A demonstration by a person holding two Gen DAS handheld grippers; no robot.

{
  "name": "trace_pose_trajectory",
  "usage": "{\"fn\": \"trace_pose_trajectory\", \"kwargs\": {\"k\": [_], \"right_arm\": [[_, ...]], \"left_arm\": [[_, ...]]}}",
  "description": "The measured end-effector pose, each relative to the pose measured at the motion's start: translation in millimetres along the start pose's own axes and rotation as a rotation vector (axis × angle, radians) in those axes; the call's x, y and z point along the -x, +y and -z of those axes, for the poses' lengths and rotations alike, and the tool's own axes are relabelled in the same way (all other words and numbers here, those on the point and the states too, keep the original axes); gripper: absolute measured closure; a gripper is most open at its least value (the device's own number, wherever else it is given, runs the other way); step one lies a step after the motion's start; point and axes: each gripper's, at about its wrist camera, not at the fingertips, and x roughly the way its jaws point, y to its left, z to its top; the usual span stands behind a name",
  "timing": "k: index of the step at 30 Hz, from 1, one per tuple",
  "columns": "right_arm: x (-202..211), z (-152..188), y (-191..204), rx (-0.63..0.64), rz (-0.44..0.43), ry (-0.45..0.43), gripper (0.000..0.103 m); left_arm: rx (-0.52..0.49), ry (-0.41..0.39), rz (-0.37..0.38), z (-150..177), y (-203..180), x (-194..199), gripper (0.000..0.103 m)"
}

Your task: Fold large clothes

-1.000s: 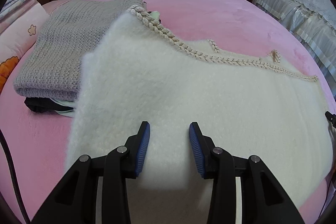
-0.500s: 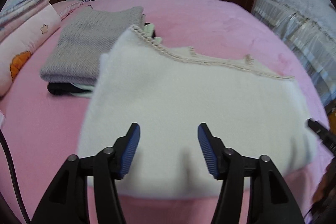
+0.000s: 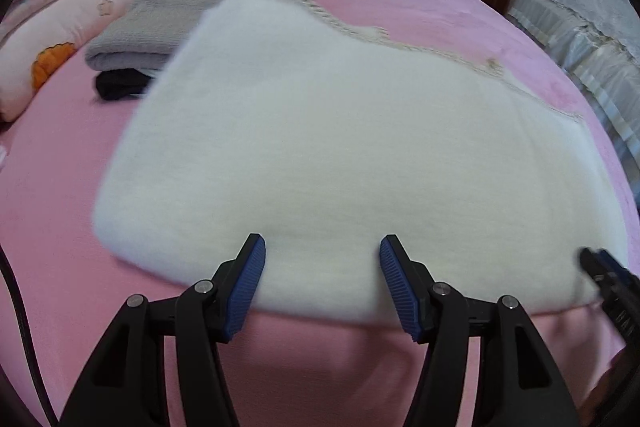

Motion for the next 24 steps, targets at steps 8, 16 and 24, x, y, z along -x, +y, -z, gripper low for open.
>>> {"fn": "trace_pose_trajectory", "kwargs": {"k": [8, 16, 24], "right_arm": [[-7, 12, -69, -0.028, 0.112, 0.023, 0.056], [-8, 18, -62, -0.041, 0.164, 0.019, 0.054], [-9, 14, -63, -0.072, 0.165, 0.055, 0.052]], "left_arm": [[0.089, -0.006, -0.047, 10, 60, -10, 0.044], [0.069, 0.002, -0.084, 8, 50, -11, 0.044], [0.098, 0.042, -0.04, 3, 57, -13, 0.021]]}}
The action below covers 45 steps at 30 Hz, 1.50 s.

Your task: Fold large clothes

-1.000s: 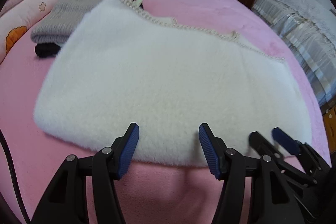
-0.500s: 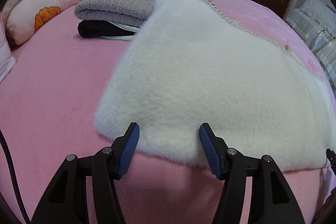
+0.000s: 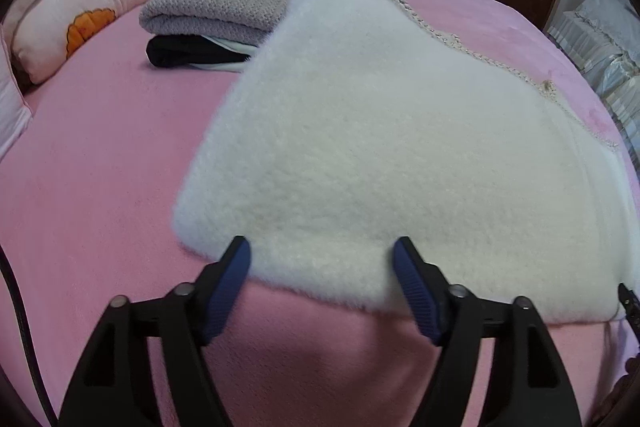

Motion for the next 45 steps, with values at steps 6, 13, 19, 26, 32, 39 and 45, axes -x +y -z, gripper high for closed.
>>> {"fn": "trace_pose_trajectory", "kwargs": {"k": [6, 13, 19, 26, 32, 39, 45], "right_arm": [[7, -6, 1, -0.036, -0.026, 0.072, 0.047], [45, 7, 8, -0.134, -0.174, 0.111, 0.045], [90, 24, 27, -0.123, -0.259, 0.063, 0.045], [130, 42, 60, -0.015, -0.283, -0.019, 0.045], [134, 51, 86, 0.057, -0.309, -0.049, 0.045], [126, 46, 108, 0.094, -0.315, -0.086, 0.045], [108, 41, 120, 0.119, -0.294, -0.09, 0.045]], "left_arm": [[0.044, 0.046, 0.054, 5, 0, 19, 0.017], [0.117, 0.056, 0.165, 17, 7, 59, 0.017], [0.13, 0.043, 0.245, 38, 10, 97, 0.017], [0.152, 0.05, 0.352, 70, 23, 113, 0.017], [0.206, 0.083, 0.529, 91, 21, 90, 0.017], [0.334, 0.107, 0.672, 84, 24, 29, 0.018], [0.408, 0.044, 0.717, 61, 23, -9, 0.018]]}}
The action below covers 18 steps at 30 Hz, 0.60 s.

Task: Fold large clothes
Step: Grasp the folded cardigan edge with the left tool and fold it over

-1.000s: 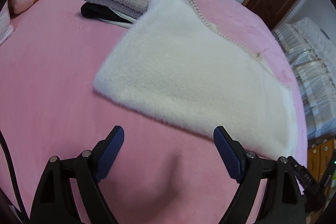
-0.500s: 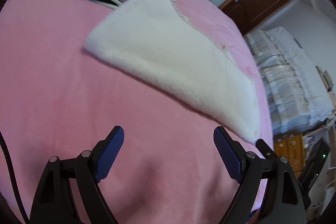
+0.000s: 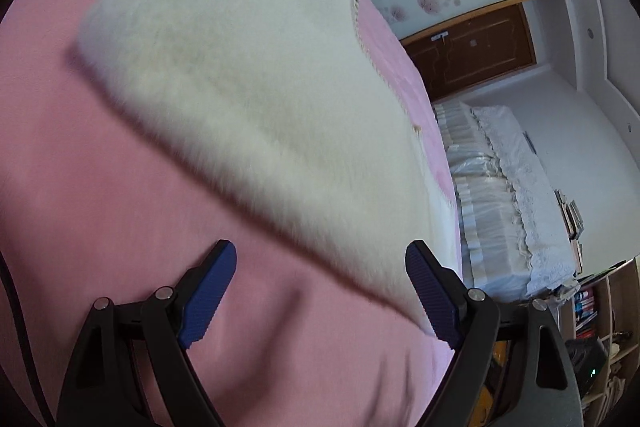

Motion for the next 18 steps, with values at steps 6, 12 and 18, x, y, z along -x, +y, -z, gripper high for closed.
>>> {"fn": "trace_pose_trajectory", "kwargs": {"k": [6, 12, 18], "right_arm": [[-17, -4, 2, 0.012, 0.005, -0.006, 0.045], [-29, -10, 1, -0.002, 0.001, -0.011, 0.045], [-37, -18, 6, 0.041, 0.034, -0.042, 0.053]], "left_arm": [[0.028, -0.063, 0.025, -30, 4, -29, 0.018], [0.03, -0.092, 0.041, -51, -3, -49, 0.018], [0.097, -0.121, 0.04, -56, 1, -48, 0.035]]}}
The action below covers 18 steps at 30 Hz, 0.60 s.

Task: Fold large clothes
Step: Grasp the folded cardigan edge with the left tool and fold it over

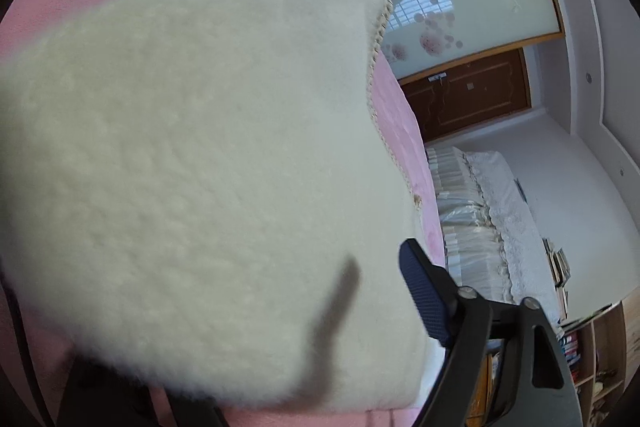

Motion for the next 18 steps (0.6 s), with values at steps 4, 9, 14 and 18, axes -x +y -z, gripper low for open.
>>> {"fn": "trace_pose_trajectory", "kwargs": {"k": [4, 9, 14, 18], "right_arm": [[-12, -10, 10, 0.056, 0.015, -0.003, 0.078], [-30, -25, 22, 0.092, 0.018, -0.011, 0.081], [-54, -34, 31, 0.116, 0.01, 0.008, 0.088], [-74, -29, 28, 0.131, -0.009, 0.054, 0.088]], "left_arm": [[0.028, -0.007, -0.05, -3, -2, -1, 0.052], [-0.105, -0.035, -0.174, -2, -27, -8, 0.076], [-0.244, -0.084, -0.253, 4, -64, -4, 0.083], [-0.332, -0.126, -0.28, 10, -96, 0, 0.084]]}}
